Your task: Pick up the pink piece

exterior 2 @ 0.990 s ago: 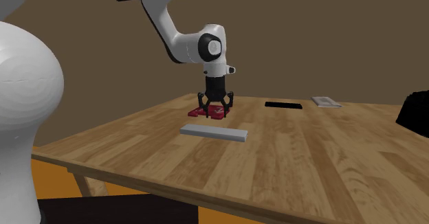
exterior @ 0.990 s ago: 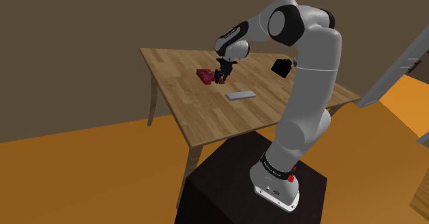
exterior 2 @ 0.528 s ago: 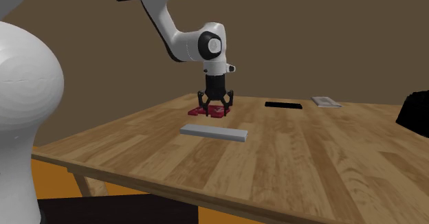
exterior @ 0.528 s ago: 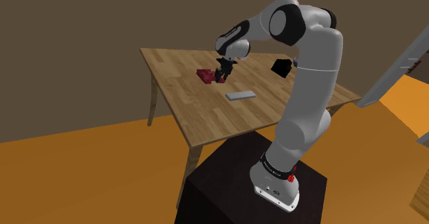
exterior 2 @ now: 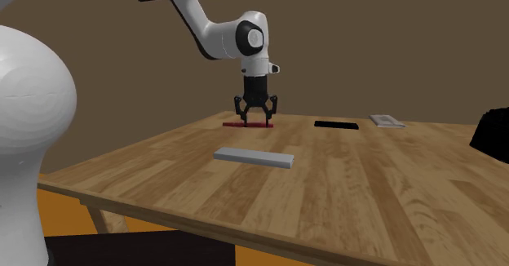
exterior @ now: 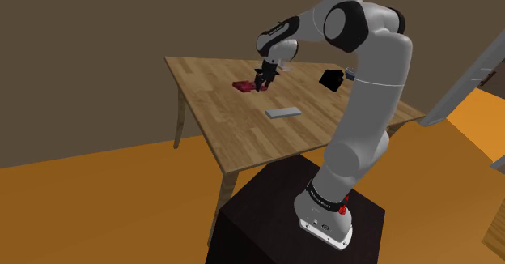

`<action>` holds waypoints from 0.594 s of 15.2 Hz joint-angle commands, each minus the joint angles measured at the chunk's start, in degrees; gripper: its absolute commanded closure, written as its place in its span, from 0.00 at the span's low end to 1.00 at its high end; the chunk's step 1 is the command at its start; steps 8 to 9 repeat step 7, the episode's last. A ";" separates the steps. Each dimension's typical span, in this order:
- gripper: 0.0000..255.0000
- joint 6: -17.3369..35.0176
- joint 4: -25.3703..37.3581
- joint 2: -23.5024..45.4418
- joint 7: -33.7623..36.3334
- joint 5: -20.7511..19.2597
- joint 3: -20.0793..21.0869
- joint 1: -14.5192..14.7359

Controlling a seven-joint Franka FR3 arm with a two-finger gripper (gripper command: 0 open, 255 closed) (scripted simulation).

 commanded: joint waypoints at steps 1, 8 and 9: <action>1.00 -1.36 0.60 -0.80 0.27 -0.42 -0.17 0.10; 1.00 -4.13 1.85 -2.42 0.82 -1.23 -0.44 0.31; 1.00 -4.13 1.85 -2.42 0.82 -1.23 -0.44 0.31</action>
